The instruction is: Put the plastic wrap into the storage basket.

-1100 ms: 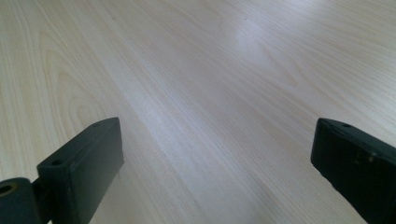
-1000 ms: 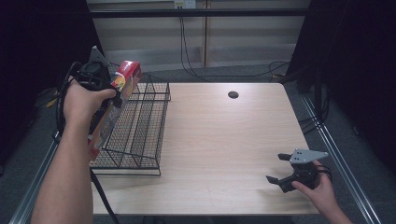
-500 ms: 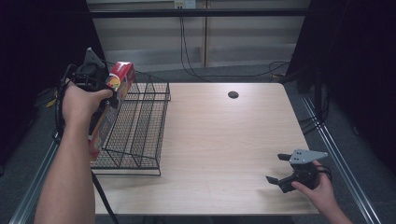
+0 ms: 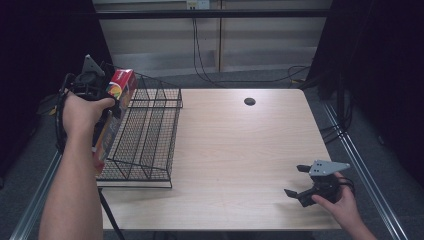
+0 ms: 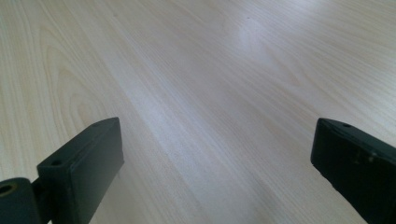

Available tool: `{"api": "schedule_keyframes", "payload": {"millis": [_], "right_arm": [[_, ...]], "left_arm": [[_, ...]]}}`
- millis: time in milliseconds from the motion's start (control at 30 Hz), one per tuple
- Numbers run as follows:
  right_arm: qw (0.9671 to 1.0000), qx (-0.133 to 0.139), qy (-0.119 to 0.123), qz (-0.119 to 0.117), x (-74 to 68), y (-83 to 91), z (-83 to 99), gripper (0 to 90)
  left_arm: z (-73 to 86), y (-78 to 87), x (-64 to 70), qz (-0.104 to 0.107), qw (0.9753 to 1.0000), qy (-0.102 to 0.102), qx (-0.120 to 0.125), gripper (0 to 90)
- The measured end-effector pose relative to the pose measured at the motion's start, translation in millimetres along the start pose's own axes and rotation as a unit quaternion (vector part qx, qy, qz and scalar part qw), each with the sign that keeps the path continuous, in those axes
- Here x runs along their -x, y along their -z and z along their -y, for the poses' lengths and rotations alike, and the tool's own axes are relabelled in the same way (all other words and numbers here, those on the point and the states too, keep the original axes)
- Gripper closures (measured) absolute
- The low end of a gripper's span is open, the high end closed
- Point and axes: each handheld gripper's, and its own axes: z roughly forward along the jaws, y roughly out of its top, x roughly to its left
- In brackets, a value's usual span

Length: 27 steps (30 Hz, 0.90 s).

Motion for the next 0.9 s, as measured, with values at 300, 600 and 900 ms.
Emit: {"api": "schedule_keyframes", "payload": {"millis": [300, 600, 900], "right_arm": [[1.0000, -0.002, 0.001, -0.001, -0.3, -0.4, 0.2, 2.1], [1.0000, -0.001, 0.003, 0.001, -0.4, -0.9, 0.1, 2.1], [1.0000, -0.004, 0.004, 0.001, -1.4, -1.2, 0.0, 2.1]], "left_arm": [[1.7, -4.1, -5.1, -0.002, 0.9996, 0.027, -0.005, 42.3], [2.7, -9.1, -7.8, -0.006, 0.9991, 0.040, -0.010, 42.2], [2.2, -14.9, -7.6, -0.012, 0.9986, 0.048, -0.021, 42.0]]}}
